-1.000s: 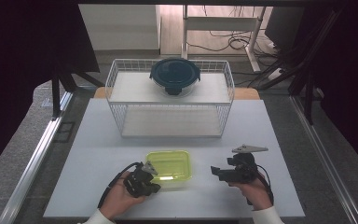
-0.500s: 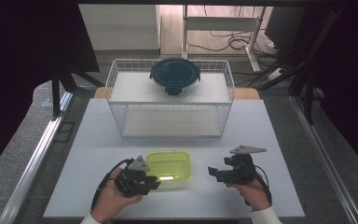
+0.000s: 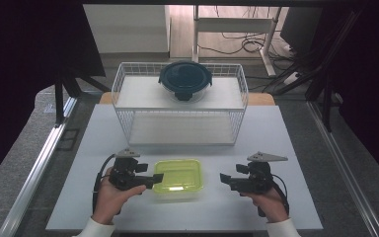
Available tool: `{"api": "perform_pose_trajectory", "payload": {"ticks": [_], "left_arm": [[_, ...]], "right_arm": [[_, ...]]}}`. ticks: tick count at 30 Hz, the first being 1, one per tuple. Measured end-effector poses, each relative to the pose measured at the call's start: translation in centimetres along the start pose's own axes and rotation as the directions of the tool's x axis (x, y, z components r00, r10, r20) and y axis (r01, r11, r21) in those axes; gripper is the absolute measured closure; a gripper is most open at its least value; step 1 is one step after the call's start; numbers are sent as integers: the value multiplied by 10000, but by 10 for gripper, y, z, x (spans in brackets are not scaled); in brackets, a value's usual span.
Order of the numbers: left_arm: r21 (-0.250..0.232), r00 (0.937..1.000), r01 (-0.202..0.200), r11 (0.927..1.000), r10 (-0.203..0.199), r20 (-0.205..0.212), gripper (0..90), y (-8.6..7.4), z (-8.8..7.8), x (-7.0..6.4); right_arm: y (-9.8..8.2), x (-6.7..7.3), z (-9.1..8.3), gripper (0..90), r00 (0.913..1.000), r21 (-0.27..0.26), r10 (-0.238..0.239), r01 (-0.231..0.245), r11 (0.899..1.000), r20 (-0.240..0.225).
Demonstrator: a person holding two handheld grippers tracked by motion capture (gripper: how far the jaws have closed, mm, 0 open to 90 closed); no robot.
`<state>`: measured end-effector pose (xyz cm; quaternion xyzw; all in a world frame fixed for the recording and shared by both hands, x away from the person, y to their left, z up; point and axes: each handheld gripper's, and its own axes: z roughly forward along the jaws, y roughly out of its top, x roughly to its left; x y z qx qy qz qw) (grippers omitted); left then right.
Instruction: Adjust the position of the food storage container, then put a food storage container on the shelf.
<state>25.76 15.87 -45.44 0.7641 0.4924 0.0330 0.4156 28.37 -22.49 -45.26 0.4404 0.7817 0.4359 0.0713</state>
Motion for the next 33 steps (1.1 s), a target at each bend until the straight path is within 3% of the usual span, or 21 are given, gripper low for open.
{"api": "perform_pose_trajectory", "payload": {"ticks": [6, 11, 18, 27, 33], "left_arm": [[17, 9989, 347, 9994, -347, -307, 254, -14, -1, 20], [-142, 9981, 540, 9984, -544, -293, 250, -19, -5, 29], [-298, 9968, 554, 9980, -570, -562, 249, -20, -8, 31], [-333, 9963, 588, 9977, -607, -612, 238, -20, -5, 32], [-311, 9965, 643, 9974, -658, -517, 252, -20, -3, 32]], "right_arm": [[0, -2, 0, 213, 9977, 75, -523, 520, 9986, 430], [0, -3, 0, 217, 9979, 197, -243, 231, 9995, 595], [2, -1, -1, 225, 9989, 185, -149, 141, 9997, 436], [5, 4, -1, 206, 9990, 129, -60, 54, 9999, 436], [7, 7, 5, 247, 9999, 306, -21, 18, 9995, 100]]}}
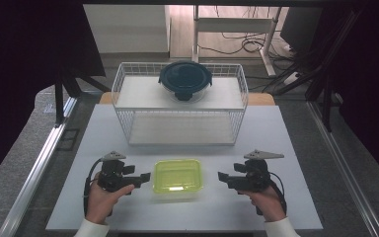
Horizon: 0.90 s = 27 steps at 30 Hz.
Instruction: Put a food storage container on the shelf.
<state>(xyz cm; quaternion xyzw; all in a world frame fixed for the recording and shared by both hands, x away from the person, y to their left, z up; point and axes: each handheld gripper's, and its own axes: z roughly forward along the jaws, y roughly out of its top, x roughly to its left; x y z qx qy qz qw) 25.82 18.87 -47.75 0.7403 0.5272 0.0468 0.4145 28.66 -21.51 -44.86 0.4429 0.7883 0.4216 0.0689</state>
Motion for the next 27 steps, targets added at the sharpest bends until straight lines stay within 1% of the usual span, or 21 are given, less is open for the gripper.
{"api": "perform_pose_trajectory", "payload": {"ticks": [2, 3, 7, 8, 12, 14, 16, 19, 21, 22, 23, 26, 27], "left_arm": [[-24, 9999, 152, 9999, -153, -58, 257, 0, -2, 1], [-68, 9997, 212, 9998, -213, -83, 264, 0, -3, 1], [-142, 9992, 385, 9992, -382, 152, 269, 5, -2, 2], [-148, 9985, 494, 9987, -490, 258, 271, 6, -1, 3], [15, 9951, 792, 9969, -791, 597, 284, 10, 6, 7], [31, 9915, 949, 9955, -948, 887, 297, 11, 9, 8], [150, 9889, 1039, 9945, -1049, 1048, 308, 12, 13, 9], [314, 9829, 1282, 9912, -1312, 1290, 324, 13, 20, 13], [407, 9811, 1388, 9895, -1429, 1306, 328, 12, 25, 16], [467, 9791, 1455, 9883, -1506, 1367, 330, 11, 27, 18], [518, 9766, 1515, 9871, -1576, 1461, 333, 10, 29, 19], [578, 9647, 1818, 9816, -1894, 1832, 340, 5, 34, 24], [633, 9613, 1859, 9805, -1948, 1947, 342, 3, 36, 26]], "right_arm": [[1, 3, 3, 251, 9998, 128, 90, -88, 9999, -191], [1, 5, 5, 255, 9997, 175, 58, -54, 9998, -221], [6, 8, 11, 280, 9987, 301, 170, -155, 9994, -477], [8, 9, 13, 283, 9982, 294, 212, -196, 9994, -556], [15, 12, 24, 287, 9963, 355, 462, -437, 9984, -727], [18, 14, 30, 297, 9950, 478, 523, -484, 9977, -847], [20, 16, 37, 311, 9934, 581, 595, -539, 9969, -986], [22, 16, 47, 330, 9909, 699, 812, -740, 9948, -1071], [22, 15, 52, 336, 9887, 767, 1012, -930, 9927, -1108], [22, 14, 55, 340, 9866, 811, 1134, -1043, 9912, -1171], [21, 13, 57, 343, 9846, 842, 1239, -1140, 9899, -1234], [19, 9, 60, 361, 9801, 964, 1461, -1338, 9863, -1344], [19, 7, 61, 366, 9784, 962, 1534, -1409, 9853, -1384]]}}
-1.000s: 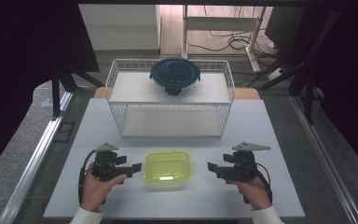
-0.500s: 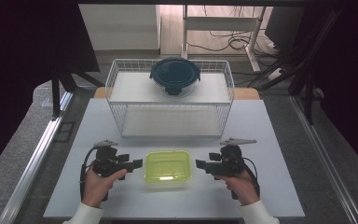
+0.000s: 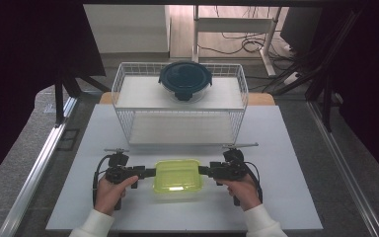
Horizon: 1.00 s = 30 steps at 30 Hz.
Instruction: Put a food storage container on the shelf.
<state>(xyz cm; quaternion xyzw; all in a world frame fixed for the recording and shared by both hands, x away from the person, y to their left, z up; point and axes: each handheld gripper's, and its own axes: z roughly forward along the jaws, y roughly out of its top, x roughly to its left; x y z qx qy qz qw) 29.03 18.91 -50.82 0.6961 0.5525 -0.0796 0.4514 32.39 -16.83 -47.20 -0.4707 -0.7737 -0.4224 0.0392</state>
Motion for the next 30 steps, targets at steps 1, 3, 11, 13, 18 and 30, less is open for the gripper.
{"api": "perform_pose_trajectory", "payload": {"ticks": [1, 3, 11, 13, 18, 30], "left_arm": [[35, 10000, -2, 10000, 1, 50, 344, -1, 1, 1], [89, 9999, 38, 10000, -39, 100, 353, -2, 2, 3], [139, 9968, 411, 9991, -420, 686, 388, -4, 7, 9], [119, 9957, 459, 9989, -467, 798, 401, -4, 8, 8], [271, 9931, 523, 9983, -548, 1040, 447, -5, 13, 9], [644, 9790, 1131, 9915, -1223, 1632, 615, -10, 25, 15]], "right_arm": [[0, -2, 1, 373, 9999, 19, 107, -107, 9999, -57], [-1, -5, 3, 381, 9996, 100, 217, -216, 9997, -175], [-9, -17, 15, 444, 9933, 452, 890, -859, 9953, -738], [-10, -18, 17, 478, 9904, 517, 1045, -1001, 9936, -899], [-12, -20, 23, 537, 9874, 721, 1207, -1137, 9909, -1019], [-14, -24, 27, 660, 9708, 1035, 1855, -1710, 9798, -1523]]}}
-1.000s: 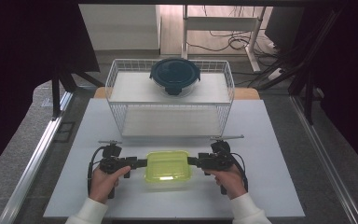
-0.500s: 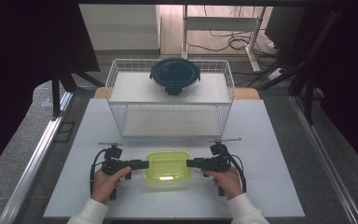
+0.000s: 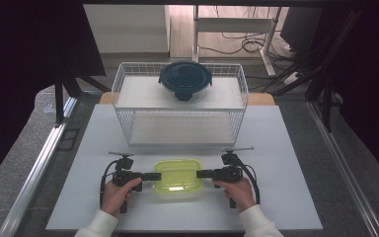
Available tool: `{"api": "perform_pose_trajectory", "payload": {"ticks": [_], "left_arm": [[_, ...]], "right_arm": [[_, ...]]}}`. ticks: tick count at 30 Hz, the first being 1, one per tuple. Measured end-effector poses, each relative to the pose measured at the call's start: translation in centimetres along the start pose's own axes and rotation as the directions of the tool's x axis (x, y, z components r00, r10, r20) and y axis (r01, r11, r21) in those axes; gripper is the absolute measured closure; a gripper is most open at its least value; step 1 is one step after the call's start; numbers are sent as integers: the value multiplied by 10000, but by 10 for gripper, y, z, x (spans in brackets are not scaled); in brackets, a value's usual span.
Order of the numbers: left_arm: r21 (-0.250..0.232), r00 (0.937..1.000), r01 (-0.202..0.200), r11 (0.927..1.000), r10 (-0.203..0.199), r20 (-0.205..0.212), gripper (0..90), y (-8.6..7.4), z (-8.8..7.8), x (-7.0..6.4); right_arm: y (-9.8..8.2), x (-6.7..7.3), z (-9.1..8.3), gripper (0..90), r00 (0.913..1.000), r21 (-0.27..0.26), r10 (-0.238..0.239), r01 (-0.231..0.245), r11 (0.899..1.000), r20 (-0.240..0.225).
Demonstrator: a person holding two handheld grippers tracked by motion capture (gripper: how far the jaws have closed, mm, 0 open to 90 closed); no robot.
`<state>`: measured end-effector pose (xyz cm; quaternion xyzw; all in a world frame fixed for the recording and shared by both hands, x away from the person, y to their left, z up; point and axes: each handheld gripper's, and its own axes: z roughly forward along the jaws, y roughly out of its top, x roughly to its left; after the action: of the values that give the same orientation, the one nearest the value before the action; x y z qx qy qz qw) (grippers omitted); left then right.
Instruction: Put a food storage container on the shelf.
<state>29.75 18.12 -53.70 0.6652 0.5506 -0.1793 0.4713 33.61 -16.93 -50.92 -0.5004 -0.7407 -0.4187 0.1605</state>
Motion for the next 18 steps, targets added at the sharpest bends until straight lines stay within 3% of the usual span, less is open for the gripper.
{"api": "perform_pose_trajectory", "payload": {"ticks": [4, 11, 18], "left_arm": [[-180, 9998, 209, 9996, -209, 3, 713, -1, 0, -2], [-305, 9998, 185, 9994, -186, -19, 745, -2, -2, -7], [-326, 9999, 114, 9994, -117, -95, 766, -2, -4, -12]], "right_arm": [[-2, -2, 1, 716, 9998, 83, 187, -188, 9998, 58], [-2, -1, -3, 751, 9994, -97, 356, -356, 9993, 13], [0, 4, -8, 765, 9999, -211, 120, -119, 9997, 51]]}}
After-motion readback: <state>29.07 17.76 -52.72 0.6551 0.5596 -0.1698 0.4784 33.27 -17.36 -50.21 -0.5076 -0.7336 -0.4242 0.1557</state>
